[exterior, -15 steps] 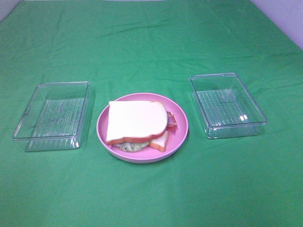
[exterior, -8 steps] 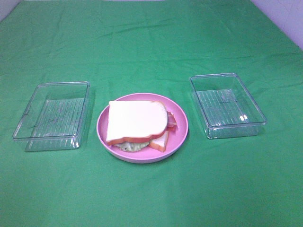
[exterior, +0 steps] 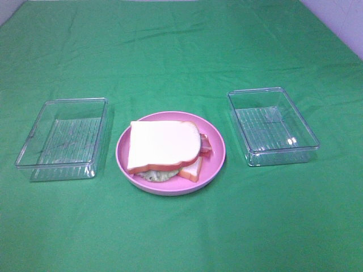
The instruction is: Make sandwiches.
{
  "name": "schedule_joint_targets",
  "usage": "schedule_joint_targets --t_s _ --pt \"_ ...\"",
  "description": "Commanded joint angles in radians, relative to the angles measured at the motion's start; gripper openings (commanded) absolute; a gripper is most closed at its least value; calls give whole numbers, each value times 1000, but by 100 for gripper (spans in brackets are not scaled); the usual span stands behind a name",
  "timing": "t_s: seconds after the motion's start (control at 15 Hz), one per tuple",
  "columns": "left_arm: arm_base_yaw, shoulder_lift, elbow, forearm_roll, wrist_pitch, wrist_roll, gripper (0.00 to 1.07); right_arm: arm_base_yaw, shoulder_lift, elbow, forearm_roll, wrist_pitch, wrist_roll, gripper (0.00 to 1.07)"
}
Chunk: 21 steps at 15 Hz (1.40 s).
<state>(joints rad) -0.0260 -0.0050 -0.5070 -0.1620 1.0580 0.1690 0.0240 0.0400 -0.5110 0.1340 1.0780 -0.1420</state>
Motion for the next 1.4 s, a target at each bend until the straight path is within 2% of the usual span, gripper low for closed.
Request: schedule_joint_targets --t_s 0.07,0.33,0.6,1.4 --pt "50 -9 4 1 -7 1 75 -65 -9 4 3 -10 -8 69" --pt "56 -25 4 2 -7 1 75 -65 -60 4 14 -14 -8 69" --pt "54 -25 4 2 -7 1 75 11 -60 4 21 -14 -8 69" --pt "34 -25 4 3 -7 1 75 12 -60 4 22 -14 -8 69"
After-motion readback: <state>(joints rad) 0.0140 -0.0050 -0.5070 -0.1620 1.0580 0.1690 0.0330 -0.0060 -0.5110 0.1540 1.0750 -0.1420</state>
